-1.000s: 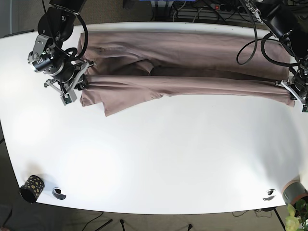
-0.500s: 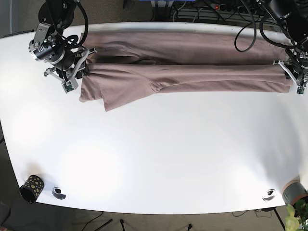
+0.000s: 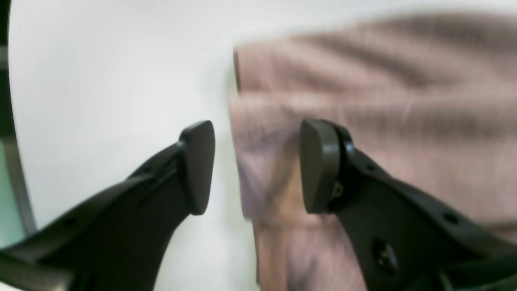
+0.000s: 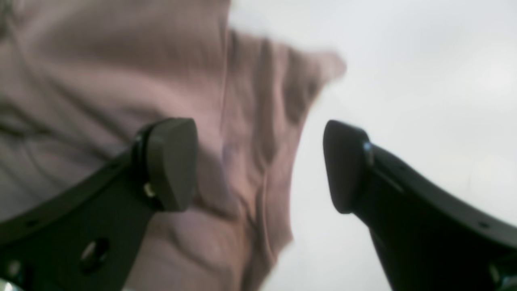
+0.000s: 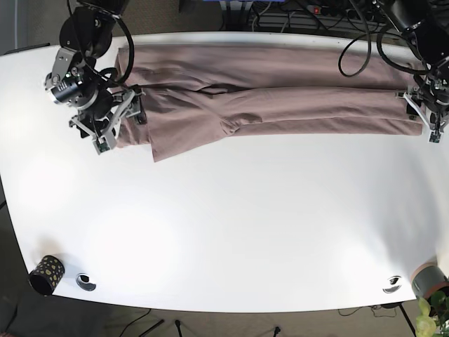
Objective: Fold the T-shirt properly
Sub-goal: 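Press and smooth the folded strip with the right gripper along its length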
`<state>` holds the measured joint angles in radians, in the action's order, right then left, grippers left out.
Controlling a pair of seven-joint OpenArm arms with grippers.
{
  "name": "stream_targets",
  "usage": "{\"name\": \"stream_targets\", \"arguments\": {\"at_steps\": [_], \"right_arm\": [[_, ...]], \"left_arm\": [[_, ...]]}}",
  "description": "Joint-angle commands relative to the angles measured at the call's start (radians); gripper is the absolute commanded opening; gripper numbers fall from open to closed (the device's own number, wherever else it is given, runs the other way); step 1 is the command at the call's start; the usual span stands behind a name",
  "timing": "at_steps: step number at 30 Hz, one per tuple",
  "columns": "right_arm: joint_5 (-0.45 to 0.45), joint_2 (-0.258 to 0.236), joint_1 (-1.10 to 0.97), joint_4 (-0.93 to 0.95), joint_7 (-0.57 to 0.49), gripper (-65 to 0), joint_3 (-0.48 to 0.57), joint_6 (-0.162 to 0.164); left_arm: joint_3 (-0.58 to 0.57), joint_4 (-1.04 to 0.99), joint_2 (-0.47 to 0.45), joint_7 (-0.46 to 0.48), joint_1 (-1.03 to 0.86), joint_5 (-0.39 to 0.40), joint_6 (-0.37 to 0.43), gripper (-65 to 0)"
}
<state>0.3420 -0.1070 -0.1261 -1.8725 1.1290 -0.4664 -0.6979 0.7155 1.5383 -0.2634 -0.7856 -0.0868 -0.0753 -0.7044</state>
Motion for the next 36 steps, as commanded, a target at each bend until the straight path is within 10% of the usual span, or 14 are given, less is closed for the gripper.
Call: {"name": "stream_targets", "arguments": {"at_steps": [1, 22, 31, 36], "right_arm": [[0.007, 0.0, 0.059, 0.055, -0.01, -18.4, -0.002, 0.0], [0.007, 0.083, 0.365, 0.505, 0.041, -19.8, -0.001, 0.0], [0.007, 0.119, 0.362, 0.503, 0.043, -62.9, -0.001, 0.0], [0.041, 0.119, 0.337, 0.419, 0.044, -65.0, -0.002, 0.0]], "left_arm": [[0.006, 0.023, -0.021, 0.016, 0.014, 0.009, 0.006, -34.4], [-0.046, 0.011, 0.002, 0.016, -0.023, 0.009, 0.006, -34.4], [-0.046, -0.06, 0.013, 0.019, -0.018, 0.009, 0.006, -34.4], [-0.046, -0.078, 0.013, 0.021, -0.017, 0.009, 0.006, -34.4]]}}
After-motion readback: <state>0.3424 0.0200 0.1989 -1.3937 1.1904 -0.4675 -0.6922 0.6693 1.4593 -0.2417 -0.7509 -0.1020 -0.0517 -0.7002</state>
